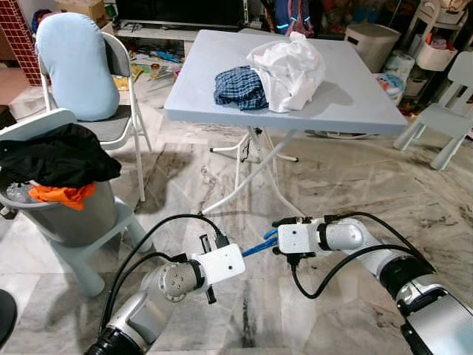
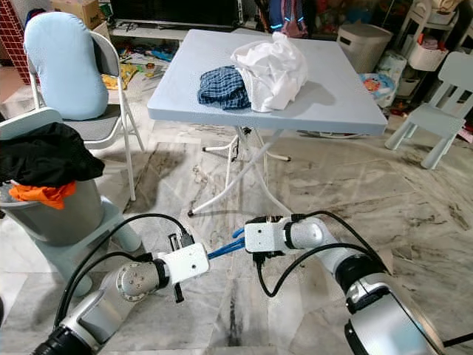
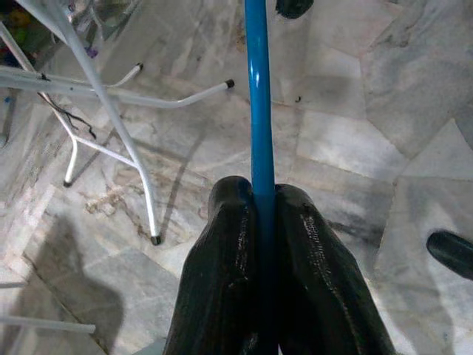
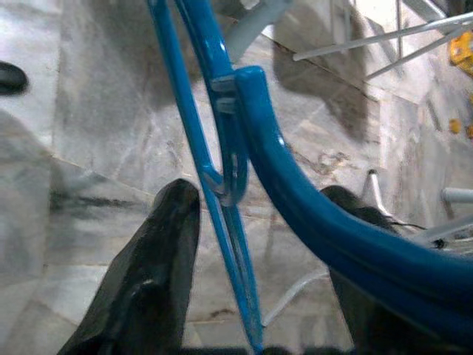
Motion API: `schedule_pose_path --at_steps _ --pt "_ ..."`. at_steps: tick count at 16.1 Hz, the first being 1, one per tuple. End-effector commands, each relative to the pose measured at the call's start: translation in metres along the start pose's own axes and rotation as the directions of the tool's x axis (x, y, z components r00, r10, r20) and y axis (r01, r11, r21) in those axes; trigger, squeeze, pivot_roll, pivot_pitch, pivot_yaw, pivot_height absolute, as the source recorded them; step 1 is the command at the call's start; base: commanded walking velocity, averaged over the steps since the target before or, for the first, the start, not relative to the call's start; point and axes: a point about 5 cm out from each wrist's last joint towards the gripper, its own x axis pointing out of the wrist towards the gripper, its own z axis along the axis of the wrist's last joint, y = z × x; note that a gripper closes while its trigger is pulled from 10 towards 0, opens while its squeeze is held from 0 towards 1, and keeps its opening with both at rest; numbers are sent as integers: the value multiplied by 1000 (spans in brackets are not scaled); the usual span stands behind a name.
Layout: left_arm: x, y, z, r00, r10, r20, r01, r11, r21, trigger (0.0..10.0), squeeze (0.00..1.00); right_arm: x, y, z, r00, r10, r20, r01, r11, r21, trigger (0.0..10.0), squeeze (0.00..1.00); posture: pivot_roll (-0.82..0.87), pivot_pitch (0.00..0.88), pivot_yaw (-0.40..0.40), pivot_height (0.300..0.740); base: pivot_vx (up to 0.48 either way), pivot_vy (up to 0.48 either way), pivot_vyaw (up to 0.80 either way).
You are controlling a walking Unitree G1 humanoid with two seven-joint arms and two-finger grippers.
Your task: Hang hanger
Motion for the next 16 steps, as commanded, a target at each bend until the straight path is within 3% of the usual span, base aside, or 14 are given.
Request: schedule_pose_path --at_steps 1,6,9,12,13,14,15,16 --pt "1 4 13 998 8 67 -12 998 61 10000 0 -5 -6 -1 1000 -25 17 25 999 40 10000 1000 86 22 -106 740 0 0 0" --pt "0 6 5 998 8 57 -13 996 93 10000 0 -29 -26 -13 994 -111 2 111 992 60 10000 1000 83 22 -100 740 0 0 0" --pt "-2 6 7 997 -7 79 -4 991 130 10000 0 -44 -35 -24 985 -160 -57 163 985 48 10000 1000 84 27 -98 740 0 0 0" --pt "-10 8 19 987 -11 160 -18 983 180 10000 0 -53 -28 -38 978 -137 -157 128 990 -62 10000 1000 88 29 -98 740 0 0 0" --pt "-12 9 17 988 -21 151 -10 979 205 10000 0 -54 -24 -42 978 -109 -179 95 992 -83 10000 902 100 28 -97 740 0 0 0" --pt "-14 9 12 991 -29 131 0 975 222 10000 0 -58 -24 -45 973 -99 -211 77 991 -108 10000 592 104 28 -95 740 0 0 0" --pt "-15 10 9 992 -28 125 -1 974 225 10000 0 -59 -25 -47 970 -99 -220 75 991 -112 10000 529 104 26 -95 740 0 0 0" --pt "-16 11 8 992 -26 123 -3 974 227 10000 0 -61 -26 -48 968 -99 -229 73 991 -116 10000 161 104 26 -95 740 0 0 0"
